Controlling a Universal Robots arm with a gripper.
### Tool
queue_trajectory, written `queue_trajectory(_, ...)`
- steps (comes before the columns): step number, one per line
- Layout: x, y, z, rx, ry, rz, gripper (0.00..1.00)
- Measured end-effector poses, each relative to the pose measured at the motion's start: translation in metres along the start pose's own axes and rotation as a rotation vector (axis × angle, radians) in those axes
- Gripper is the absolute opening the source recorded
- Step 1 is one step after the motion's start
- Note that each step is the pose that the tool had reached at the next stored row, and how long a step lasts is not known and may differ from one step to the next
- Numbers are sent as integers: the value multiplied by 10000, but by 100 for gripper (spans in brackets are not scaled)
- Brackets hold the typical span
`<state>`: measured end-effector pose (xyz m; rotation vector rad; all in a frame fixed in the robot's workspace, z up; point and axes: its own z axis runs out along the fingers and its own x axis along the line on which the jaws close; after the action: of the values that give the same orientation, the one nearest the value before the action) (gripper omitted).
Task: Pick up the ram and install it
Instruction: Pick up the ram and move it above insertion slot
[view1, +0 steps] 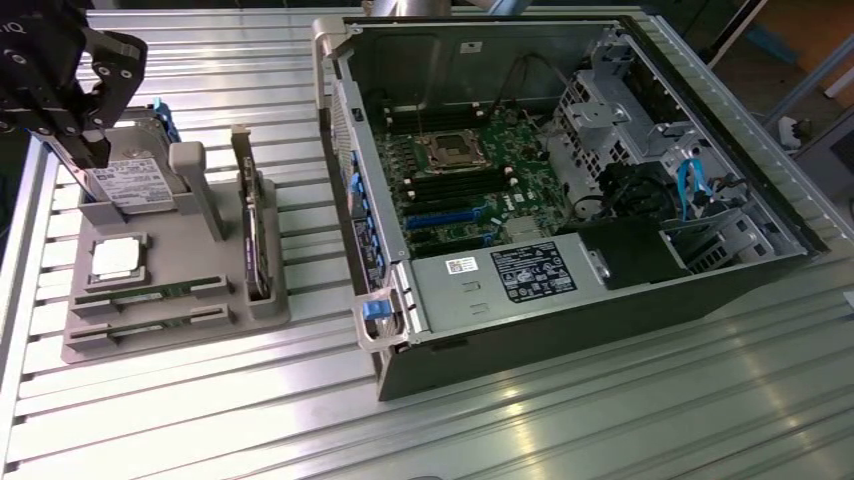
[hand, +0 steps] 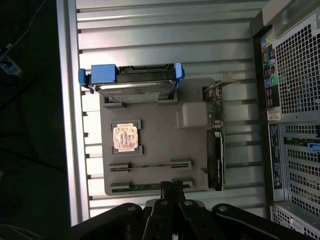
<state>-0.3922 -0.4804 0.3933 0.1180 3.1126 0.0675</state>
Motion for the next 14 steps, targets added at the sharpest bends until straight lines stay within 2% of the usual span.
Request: queue_trajectory(14,1,-3,61,0,-1,0,11)
